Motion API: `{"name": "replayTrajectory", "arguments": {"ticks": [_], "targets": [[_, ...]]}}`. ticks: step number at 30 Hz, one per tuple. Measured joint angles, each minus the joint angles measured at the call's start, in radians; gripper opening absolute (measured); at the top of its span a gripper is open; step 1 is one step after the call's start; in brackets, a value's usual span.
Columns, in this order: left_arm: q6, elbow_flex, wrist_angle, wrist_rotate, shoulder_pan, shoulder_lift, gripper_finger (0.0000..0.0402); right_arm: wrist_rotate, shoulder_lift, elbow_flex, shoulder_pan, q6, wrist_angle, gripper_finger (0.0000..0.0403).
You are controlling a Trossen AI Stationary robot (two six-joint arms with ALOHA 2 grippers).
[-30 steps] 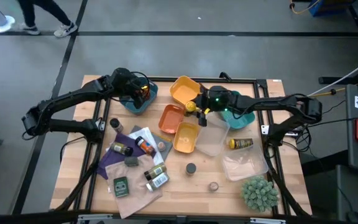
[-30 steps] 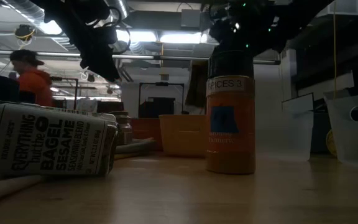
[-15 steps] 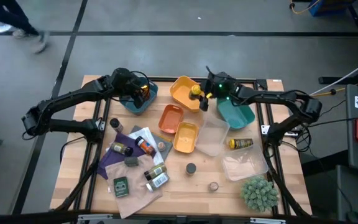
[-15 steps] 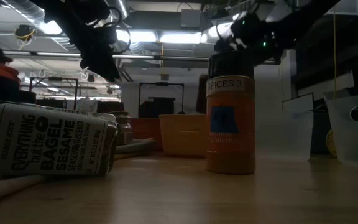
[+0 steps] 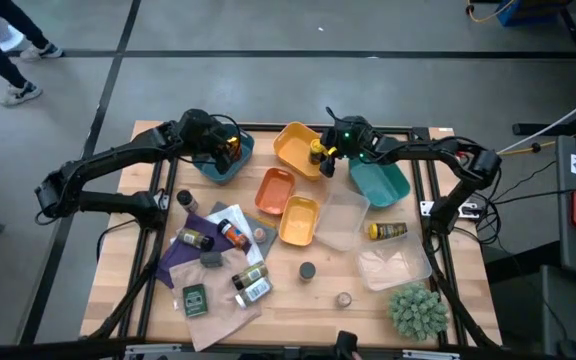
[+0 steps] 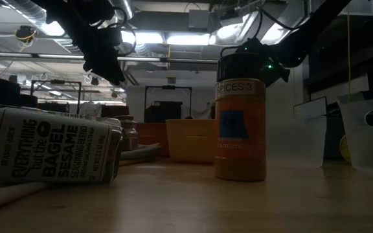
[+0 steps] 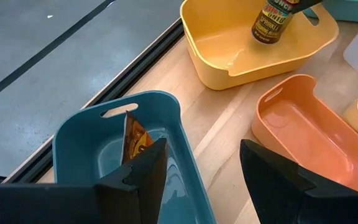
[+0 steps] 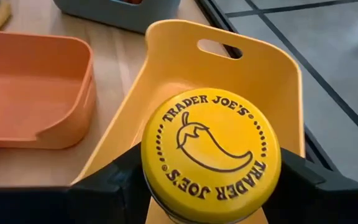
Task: Sort spices by type
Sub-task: Put the yellow seasoning bottle into the big yellow bin
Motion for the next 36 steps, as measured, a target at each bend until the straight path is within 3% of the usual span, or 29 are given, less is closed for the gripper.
{"name": "replayTrajectory", "arguments": {"ticks": [16,27,36], "targets": [[0.014,0.0,0.0,0.0,-0.087,-0.011,0.0186,0.034,0.0,0.0,0.0,0.0,-0.012,0.0243],[-0.043,0.0,-0.033,0.0,-0.146,-0.167,0.0186,0.15,0.0,0.0,0.001,0.001,-0.02,0.0244],[-0.106,0.0,-0.175,0.0,-0.181,-0.234,0.0186,0.151,0.0,0.0,0.001,0.013,-0.026,0.0244]]}}
